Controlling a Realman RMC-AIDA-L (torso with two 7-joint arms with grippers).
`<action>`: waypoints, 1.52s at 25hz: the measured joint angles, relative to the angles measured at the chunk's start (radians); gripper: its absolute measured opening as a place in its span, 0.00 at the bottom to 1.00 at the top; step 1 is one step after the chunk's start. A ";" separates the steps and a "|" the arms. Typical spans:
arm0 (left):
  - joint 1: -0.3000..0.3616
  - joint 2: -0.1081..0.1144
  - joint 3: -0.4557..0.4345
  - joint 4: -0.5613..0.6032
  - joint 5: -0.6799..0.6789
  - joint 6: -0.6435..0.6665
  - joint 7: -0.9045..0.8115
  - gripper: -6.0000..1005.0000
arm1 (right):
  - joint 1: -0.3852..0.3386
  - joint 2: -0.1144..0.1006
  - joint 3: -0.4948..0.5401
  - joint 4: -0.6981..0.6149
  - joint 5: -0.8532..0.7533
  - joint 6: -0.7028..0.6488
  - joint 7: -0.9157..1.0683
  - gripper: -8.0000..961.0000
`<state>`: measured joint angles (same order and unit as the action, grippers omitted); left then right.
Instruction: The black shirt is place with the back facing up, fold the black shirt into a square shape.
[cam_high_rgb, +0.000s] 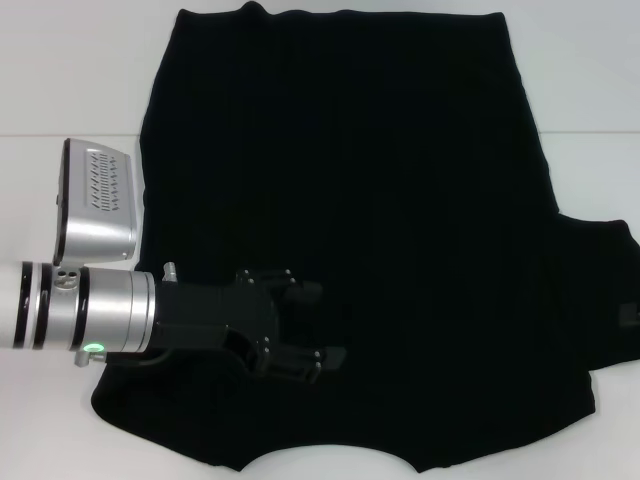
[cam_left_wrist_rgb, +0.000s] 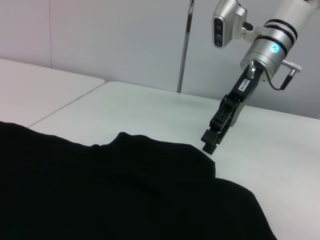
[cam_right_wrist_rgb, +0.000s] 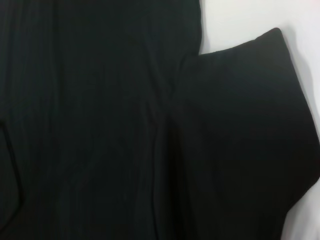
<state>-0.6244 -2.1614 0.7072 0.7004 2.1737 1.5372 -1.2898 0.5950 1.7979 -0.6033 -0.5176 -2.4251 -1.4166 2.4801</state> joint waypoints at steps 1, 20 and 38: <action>0.000 0.000 0.000 0.000 0.000 -0.001 0.000 0.88 | 0.000 0.001 0.001 0.000 0.000 0.001 -0.001 0.87; -0.001 0.002 -0.008 0.001 -0.003 -0.002 -0.001 0.88 | 0.034 0.035 -0.013 0.015 -0.053 0.098 0.012 0.55; 0.003 0.000 -0.011 -0.003 -0.011 -0.014 -0.020 0.88 | 0.003 0.045 0.039 0.003 -0.048 0.172 -0.058 0.02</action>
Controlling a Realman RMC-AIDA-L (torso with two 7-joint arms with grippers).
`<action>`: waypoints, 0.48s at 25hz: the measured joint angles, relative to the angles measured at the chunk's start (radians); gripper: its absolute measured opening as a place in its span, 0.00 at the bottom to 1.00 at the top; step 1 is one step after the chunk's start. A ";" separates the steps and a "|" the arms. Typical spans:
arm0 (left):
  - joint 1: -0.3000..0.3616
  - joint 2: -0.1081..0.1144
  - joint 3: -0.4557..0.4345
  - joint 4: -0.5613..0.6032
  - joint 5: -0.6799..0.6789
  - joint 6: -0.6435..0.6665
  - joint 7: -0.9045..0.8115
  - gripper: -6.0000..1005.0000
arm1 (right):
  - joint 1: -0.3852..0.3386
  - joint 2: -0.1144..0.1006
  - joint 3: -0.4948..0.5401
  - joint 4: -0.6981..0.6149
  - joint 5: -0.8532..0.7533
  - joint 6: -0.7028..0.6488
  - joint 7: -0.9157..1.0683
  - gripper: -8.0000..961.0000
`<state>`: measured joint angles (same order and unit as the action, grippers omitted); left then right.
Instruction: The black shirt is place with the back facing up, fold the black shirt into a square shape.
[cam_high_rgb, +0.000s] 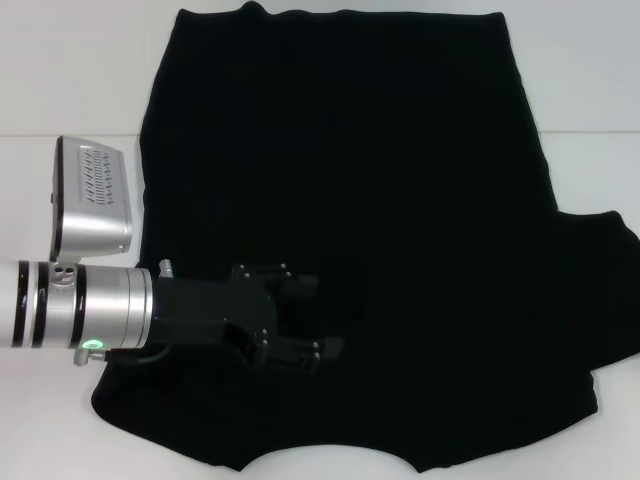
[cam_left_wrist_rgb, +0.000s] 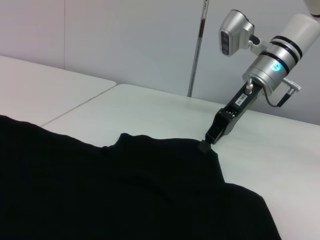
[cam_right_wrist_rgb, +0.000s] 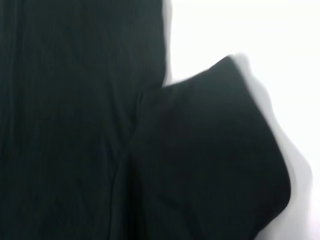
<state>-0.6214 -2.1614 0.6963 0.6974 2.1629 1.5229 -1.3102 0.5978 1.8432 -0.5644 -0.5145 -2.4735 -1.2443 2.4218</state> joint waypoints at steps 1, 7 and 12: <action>0.000 0.000 0.000 0.000 -0.003 0.000 -0.003 0.88 | -0.002 -0.002 0.021 0.000 0.000 0.005 -0.018 0.02; 0.000 0.000 0.000 -0.002 -0.012 -0.001 -0.019 0.88 | -0.001 -0.009 0.099 -0.008 0.001 0.034 -0.101 0.02; 0.000 -0.002 0.000 -0.015 -0.029 -0.003 -0.020 0.88 | 0.016 -0.009 0.100 -0.019 0.005 0.056 -0.134 0.03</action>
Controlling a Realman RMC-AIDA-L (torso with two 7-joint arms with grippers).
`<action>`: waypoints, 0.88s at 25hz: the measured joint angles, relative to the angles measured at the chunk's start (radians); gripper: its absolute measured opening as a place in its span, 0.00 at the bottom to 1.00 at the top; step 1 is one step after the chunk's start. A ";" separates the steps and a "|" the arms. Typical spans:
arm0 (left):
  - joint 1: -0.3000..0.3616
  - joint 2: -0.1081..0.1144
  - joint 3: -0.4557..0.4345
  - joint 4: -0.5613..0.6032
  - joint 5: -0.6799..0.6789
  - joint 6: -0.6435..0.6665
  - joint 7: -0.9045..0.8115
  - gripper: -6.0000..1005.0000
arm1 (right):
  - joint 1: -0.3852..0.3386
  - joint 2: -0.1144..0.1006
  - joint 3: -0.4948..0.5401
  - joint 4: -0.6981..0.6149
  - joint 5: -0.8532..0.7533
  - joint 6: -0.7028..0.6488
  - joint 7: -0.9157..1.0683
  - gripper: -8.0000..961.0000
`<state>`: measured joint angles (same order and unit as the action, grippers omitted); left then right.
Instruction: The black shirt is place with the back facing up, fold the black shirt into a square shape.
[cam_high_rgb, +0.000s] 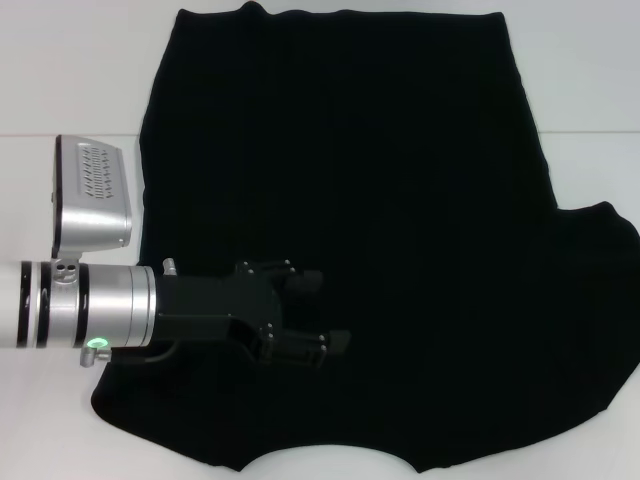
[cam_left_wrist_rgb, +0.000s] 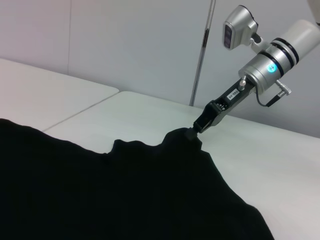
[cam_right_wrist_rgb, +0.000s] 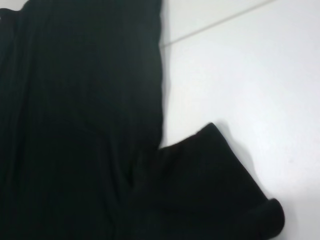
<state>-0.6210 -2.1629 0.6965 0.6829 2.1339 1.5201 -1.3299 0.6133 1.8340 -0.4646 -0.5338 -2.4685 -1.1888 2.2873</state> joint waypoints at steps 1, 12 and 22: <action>0.000 0.000 0.000 -0.002 -0.003 0.000 0.000 0.88 | 0.004 0.001 -0.001 -0.001 0.000 -0.002 -0.005 0.03; 0.001 0.000 -0.010 -0.013 -0.021 -0.010 -0.010 0.88 | 0.123 0.043 -0.034 -0.025 0.121 -0.140 -0.097 0.03; 0.006 0.000 -0.020 -0.011 -0.021 -0.010 -0.028 0.88 | 0.252 0.120 -0.315 -0.046 0.117 -0.095 -0.045 0.08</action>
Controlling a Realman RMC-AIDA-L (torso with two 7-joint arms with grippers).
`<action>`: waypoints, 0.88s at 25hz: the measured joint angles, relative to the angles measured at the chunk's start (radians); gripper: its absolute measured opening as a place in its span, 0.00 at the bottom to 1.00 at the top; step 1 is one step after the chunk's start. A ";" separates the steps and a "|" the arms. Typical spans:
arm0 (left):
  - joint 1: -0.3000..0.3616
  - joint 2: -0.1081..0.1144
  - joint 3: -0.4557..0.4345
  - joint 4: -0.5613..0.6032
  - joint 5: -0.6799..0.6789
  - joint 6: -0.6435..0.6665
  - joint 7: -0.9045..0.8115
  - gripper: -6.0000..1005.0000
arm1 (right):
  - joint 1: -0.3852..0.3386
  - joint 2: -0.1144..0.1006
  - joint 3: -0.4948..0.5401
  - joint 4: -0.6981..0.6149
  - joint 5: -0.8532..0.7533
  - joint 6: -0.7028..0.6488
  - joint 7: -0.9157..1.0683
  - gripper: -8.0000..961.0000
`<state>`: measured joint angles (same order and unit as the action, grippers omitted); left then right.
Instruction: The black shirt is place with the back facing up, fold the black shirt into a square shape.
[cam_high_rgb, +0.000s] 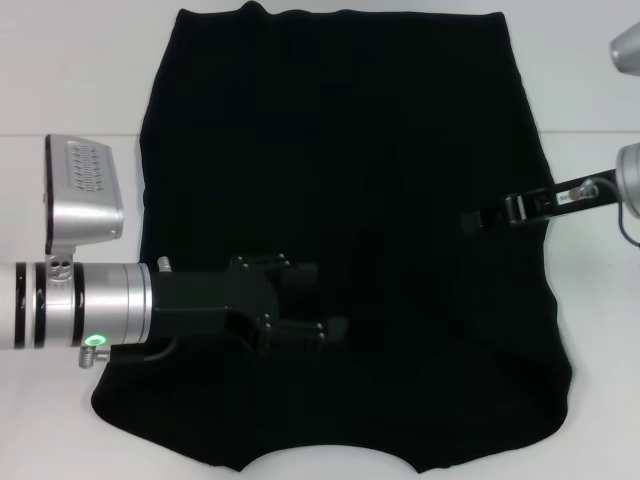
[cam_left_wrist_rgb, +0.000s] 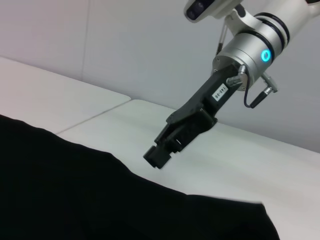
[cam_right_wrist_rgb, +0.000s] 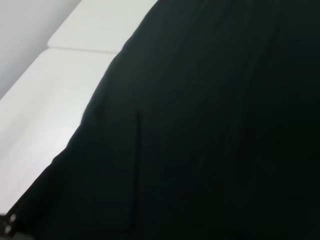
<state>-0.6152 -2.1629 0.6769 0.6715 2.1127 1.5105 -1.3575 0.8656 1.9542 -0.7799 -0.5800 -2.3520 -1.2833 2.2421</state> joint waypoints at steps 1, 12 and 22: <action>0.001 0.000 -0.008 0.000 0.000 0.000 0.000 0.88 | 0.001 0.003 -0.008 -0.006 -0.001 -0.006 0.002 0.12; 0.014 0.012 -0.115 0.011 0.000 -0.011 -0.038 0.88 | -0.054 -0.010 0.030 -0.007 0.074 -0.016 -0.044 0.45; 0.082 0.043 -0.132 0.158 0.107 0.025 -0.416 0.88 | -0.170 0.037 0.030 -0.001 0.313 -0.044 -0.367 0.91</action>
<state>-0.5335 -2.1202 0.5446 0.8297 2.2197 1.5359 -1.7738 0.6953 1.9915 -0.7495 -0.5810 -2.0387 -1.3272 1.8746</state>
